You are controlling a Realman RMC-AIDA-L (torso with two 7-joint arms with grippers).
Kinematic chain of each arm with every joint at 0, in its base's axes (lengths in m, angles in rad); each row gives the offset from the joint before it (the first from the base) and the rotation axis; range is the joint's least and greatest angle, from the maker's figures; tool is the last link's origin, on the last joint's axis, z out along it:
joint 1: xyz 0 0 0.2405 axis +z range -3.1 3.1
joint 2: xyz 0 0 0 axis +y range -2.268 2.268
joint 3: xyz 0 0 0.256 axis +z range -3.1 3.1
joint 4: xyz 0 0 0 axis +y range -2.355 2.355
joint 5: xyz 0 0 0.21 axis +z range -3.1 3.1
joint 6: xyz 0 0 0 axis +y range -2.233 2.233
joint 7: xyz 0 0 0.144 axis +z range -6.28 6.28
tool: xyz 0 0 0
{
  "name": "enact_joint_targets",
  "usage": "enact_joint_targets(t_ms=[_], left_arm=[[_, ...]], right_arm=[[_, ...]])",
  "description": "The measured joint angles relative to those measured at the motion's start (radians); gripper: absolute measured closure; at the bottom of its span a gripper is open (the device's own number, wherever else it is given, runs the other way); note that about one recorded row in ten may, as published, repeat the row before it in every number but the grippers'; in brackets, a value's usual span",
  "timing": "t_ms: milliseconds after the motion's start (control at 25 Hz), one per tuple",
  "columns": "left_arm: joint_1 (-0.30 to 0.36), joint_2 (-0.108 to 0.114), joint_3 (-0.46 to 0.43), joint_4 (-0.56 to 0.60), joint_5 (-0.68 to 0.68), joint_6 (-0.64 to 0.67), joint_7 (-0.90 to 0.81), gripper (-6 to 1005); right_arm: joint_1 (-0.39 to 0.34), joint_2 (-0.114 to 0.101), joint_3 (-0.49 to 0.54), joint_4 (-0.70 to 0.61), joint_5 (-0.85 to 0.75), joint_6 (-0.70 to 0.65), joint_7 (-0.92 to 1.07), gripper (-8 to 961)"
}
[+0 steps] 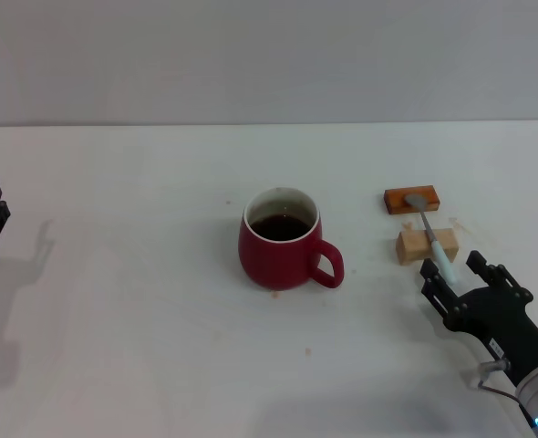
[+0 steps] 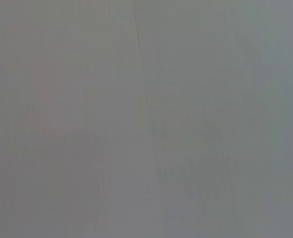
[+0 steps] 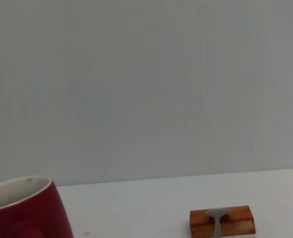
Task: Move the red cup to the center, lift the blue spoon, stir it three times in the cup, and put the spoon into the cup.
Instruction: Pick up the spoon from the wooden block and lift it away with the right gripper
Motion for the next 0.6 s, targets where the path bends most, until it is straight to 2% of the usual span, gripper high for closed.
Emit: enact_joint_targets(t_ms=[160,600], left_arm=[[0.0,0.0,0.0,-0.001,0.001,0.0,0.0,165],[0.004,0.0,0.0,-0.008,0.004,0.001,0.0,165]], right_arm=[[0.002,-0.002,-0.001,-0.004,0.0,0.001,0.022,205],[0.012,-0.004,-0.005,-0.007,-0.001,0.008,0.024,383]])
